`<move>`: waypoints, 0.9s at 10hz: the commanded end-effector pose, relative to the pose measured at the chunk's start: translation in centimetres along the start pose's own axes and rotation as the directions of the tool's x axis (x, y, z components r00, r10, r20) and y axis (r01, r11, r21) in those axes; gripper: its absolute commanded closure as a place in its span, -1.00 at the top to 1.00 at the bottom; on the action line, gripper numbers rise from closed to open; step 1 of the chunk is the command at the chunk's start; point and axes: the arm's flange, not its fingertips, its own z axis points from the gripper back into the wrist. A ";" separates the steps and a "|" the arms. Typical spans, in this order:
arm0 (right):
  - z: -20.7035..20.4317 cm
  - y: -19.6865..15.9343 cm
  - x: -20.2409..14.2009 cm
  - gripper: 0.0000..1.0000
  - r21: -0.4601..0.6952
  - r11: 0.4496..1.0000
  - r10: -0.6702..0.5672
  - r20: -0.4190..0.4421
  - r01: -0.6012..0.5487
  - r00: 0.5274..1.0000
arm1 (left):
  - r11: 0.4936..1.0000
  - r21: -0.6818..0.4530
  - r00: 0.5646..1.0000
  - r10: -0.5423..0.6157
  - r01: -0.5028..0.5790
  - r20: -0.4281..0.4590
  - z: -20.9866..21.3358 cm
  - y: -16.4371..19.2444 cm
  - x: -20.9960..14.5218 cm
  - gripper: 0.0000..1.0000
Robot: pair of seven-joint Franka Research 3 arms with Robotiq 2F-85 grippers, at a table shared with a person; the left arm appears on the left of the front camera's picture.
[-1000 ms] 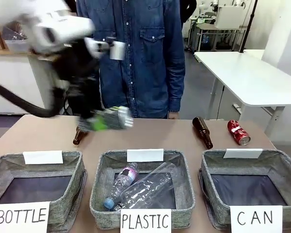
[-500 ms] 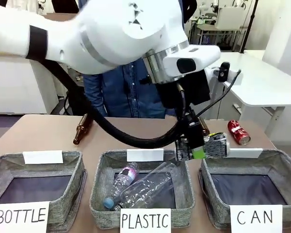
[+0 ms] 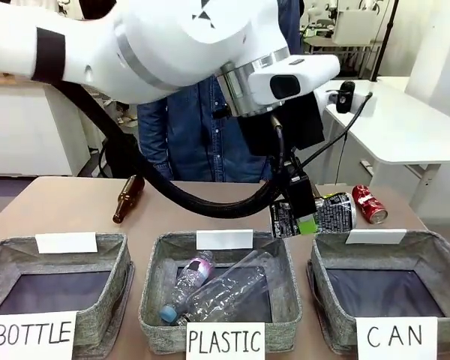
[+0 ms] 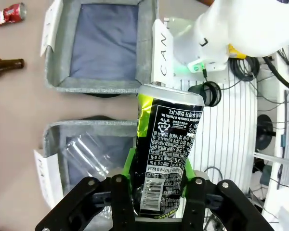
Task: Sort the can waste into the basket.
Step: Pick up the can waste from the table and place it in the right Fabric basket.
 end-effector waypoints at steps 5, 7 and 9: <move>0.0 0.1 0.3 1.00 0.028 0.999 0.025 0.004 -0.025 1.000 | 0.986 0.161 0.999 -0.035 0.040 -0.036 -9.8 4.8 13.9 -0.20; 0.0 0.1 0.3 1.00 0.028 0.999 0.025 0.004 -0.025 1.000 | 0.987 0.154 0.993 -0.021 0.039 -0.117 -11.4 5.2 14.9 -0.20; 0.0 0.0 0.0 1.00 0.000 1.000 0.000 0.000 0.000 1.000 | 0.989 0.150 0.993 0.014 0.004 -0.117 -11.1 5.3 13.6 -0.20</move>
